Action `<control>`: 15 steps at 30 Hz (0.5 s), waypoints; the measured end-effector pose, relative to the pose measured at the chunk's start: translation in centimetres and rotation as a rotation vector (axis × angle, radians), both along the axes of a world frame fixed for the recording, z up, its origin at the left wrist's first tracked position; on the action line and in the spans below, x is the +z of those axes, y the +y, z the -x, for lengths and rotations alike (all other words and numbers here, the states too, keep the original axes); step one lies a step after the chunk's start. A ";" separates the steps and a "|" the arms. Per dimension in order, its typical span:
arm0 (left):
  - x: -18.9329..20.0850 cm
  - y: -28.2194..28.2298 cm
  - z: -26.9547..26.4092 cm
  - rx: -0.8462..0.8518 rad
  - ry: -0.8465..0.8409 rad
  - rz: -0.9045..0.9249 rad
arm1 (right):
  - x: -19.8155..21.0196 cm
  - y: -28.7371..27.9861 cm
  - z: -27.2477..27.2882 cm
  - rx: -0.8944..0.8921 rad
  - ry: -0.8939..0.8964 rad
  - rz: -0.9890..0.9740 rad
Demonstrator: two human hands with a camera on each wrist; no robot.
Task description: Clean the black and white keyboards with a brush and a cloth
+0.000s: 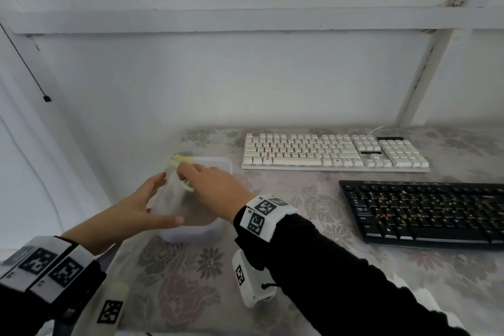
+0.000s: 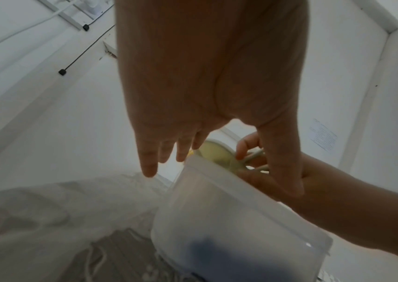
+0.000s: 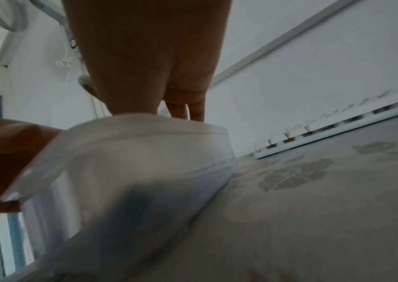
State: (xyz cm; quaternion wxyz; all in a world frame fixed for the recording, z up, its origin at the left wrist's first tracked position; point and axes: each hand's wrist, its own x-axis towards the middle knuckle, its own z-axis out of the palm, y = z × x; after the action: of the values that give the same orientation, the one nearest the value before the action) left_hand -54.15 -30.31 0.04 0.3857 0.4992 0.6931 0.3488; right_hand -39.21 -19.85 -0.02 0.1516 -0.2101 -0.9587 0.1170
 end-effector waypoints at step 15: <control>4.8 4.4 -7.5 -0.042 0.143 -0.293 | 5.6 4.1 -12.0 -0.387 1.214 1.023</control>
State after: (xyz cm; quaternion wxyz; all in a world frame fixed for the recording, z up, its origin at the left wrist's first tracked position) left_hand -46.66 -25.90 4.83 0.2655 0.5880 0.6501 0.4014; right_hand -27.18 -15.77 5.57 0.5474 -0.3151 -0.4843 0.6054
